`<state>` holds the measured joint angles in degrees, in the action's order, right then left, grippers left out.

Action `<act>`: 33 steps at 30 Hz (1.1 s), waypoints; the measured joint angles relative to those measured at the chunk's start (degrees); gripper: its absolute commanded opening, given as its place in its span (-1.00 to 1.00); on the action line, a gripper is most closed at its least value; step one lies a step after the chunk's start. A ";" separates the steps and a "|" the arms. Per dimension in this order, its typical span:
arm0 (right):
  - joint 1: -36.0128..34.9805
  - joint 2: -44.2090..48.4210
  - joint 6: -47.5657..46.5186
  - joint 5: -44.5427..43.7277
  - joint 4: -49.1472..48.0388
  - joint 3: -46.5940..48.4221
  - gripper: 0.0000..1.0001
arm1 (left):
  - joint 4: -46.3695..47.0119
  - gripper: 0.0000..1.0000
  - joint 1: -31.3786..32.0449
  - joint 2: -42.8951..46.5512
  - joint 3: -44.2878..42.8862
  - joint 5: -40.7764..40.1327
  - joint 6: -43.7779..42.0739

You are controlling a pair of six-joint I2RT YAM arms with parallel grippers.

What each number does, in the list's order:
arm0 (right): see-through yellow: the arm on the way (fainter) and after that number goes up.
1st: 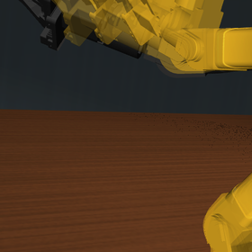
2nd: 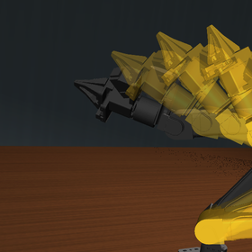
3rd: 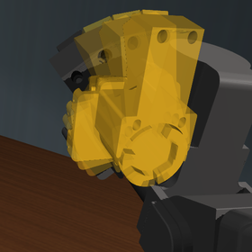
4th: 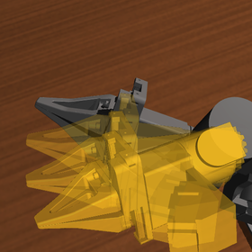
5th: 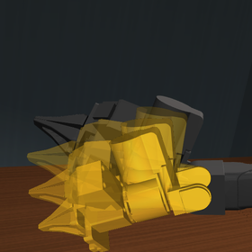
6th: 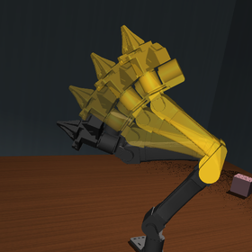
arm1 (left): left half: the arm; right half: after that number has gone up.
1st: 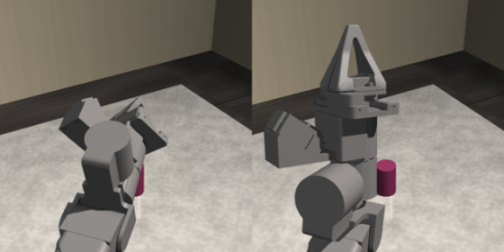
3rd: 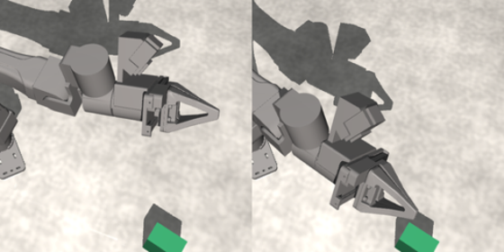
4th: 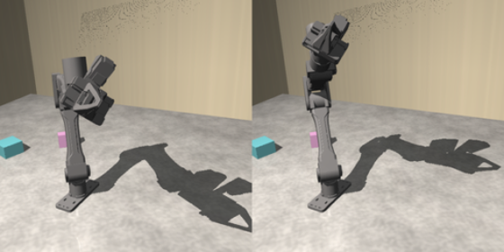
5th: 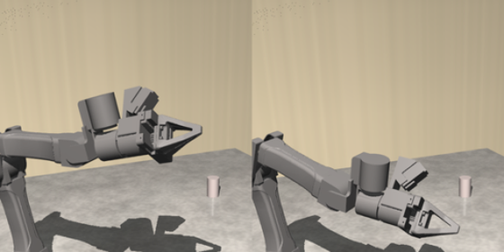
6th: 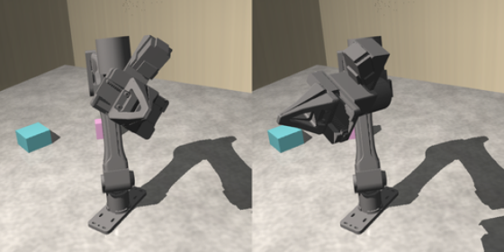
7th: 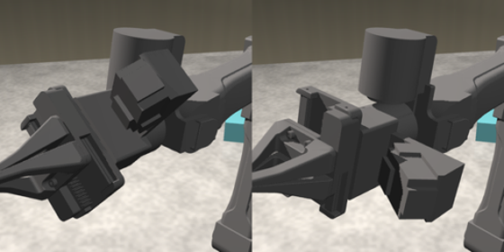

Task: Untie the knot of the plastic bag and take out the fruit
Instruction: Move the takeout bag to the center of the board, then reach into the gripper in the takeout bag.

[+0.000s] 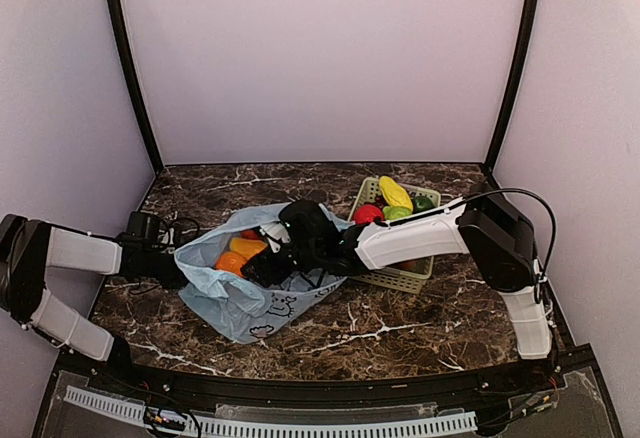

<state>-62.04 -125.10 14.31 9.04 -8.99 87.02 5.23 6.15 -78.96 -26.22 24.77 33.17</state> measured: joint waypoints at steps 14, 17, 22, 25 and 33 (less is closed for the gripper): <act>3.74 0.20 1.99 0.37 -1.77 -4.48 0.46 | 4.92 -0.99 9.55 -4.04 -2.67 0.48 -1.01; 5.05 0.24 2.10 0.94 -1.73 -4.90 0.49 | 5.66 -0.99 9.53 -4.33 -2.67 0.55 -1.03; 6.23 0.04 2.05 2.40 -1.33 -3.34 0.57 | 6.84 -0.98 9.55 -4.76 -2.67 1.70 -1.44; 6.27 -0.85 1.66 3.91 -1.22 -0.50 0.66 | 7.21 -0.99 9.55 -4.83 -2.67 2.62 -2.10; 6.19 -4.72 0.48 10.36 -1.25 4.79 0.85 | 8.68 -0.98 9.55 -6.58 -2.67 5.07 -2.78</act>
<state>-55.86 -129.82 14.79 19.40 -10.24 91.81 13.91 15.70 -85.54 -28.88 29.85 30.39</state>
